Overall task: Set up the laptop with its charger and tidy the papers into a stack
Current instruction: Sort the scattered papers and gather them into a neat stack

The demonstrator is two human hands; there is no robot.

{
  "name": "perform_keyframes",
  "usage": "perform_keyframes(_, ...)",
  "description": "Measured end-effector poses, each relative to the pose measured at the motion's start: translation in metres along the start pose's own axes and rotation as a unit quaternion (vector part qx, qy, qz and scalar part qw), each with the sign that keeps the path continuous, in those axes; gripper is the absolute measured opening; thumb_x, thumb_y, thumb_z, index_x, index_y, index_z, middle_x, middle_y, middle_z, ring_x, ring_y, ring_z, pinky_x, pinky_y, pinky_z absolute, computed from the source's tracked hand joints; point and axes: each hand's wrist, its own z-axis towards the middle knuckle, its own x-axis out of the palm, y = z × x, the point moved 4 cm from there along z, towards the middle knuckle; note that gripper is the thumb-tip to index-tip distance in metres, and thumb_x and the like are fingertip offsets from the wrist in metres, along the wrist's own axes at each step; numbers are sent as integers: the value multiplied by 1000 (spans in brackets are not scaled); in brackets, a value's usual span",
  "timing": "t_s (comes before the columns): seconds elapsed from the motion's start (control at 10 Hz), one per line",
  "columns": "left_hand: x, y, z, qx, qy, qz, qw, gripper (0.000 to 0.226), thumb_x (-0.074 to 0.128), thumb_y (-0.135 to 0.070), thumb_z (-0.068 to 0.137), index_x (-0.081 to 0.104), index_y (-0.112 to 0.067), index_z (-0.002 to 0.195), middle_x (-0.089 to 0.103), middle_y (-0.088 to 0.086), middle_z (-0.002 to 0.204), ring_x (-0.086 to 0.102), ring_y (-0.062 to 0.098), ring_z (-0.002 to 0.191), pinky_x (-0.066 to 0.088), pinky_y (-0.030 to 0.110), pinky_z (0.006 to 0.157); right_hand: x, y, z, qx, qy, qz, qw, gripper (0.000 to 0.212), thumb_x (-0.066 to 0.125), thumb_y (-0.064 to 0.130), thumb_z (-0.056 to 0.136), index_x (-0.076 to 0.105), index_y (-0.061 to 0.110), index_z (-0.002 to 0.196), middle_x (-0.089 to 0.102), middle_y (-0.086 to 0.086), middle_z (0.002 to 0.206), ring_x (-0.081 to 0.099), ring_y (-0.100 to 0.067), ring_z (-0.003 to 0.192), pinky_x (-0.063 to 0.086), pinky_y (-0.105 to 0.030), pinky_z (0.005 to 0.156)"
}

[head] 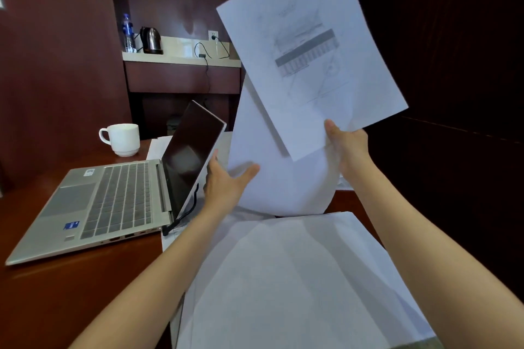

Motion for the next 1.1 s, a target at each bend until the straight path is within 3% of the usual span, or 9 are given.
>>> perform_keyframes(0.1,3,-15,17,-42,38,-154,986,80,71,-33,80,27,-14,143,51,2,132,54,15,112,45,28,91,-3,-5,1,13,8,2,1000,39,66,11,86,54,1,122,63,-10,112,63,-27,100,50,-41,93)
perform_keyframes(0.2,7,-29,29,-26,93,-165,982,40,72,-24,80,58,-12,116,67,1,105,64,10,81,50,19,60,-9,-5,4,-1,19,-5,1000,40,65,10,87,53,-1,124,63,-13,118,61,-29,106,47,-44,98)
perform_keyframes(0.3,13,-37,31,26,122,-75,989,14,71,-20,81,66,-14,93,67,-5,85,62,5,70,44,9,48,-21,0,6,-45,-38,-63,996,39,53,17,95,48,5,132,58,-7,122,55,-24,111,43,-37,100)
perform_keyframes(0.5,18,-45,36,59,6,-96,994,16,51,-17,95,61,-9,87,56,-4,71,52,14,70,38,17,56,-37,9,2,-150,-155,-188,958,35,32,20,103,56,4,122,60,-14,116,55,-30,110,37,-27,80)
perform_keyframes(0.7,33,-33,35,-16,-36,-217,975,31,37,-20,101,55,-4,121,61,10,111,56,28,108,46,36,94,-23,-13,0,73,-164,65,982,36,40,11,98,48,5,132,53,-13,131,55,-28,111,43,-28,76)
perform_keyframes(0.8,38,-29,31,-19,-35,-253,967,31,32,-21,102,52,-10,124,58,5,113,54,24,106,42,37,100,-12,-29,-11,167,-156,176,957,36,38,10,99,42,1,134,48,-14,137,52,-24,115,46,-17,72)
perform_keyframes(0.9,40,-34,23,-8,-26,-289,957,34,29,-21,103,49,-11,129,54,-2,112,52,17,106,42,31,97,-3,-41,-21,205,-141,94,964,33,38,4,98,47,3,130,58,-11,122,54,-25,111,46,-29,91)
perform_keyframes(1.0,41,-37,18,1,-36,-298,954,36,28,-21,103,45,-11,133,52,-5,116,49,13,110,37,25,97,3,-48,-31,204,-91,64,973,39,34,5,99,40,2,137,51,-14,131,51,-28,111,41,-35,89)
perform_keyframes(1.1,43,-35,20,-15,-33,-324,945,34,28,-25,103,50,-15,128,56,-4,122,51,17,117,38,32,104,5,-62,-32,259,-69,81,960,35,36,6,98,43,3,132,56,-14,110,51,-28,99,42,-36,93)
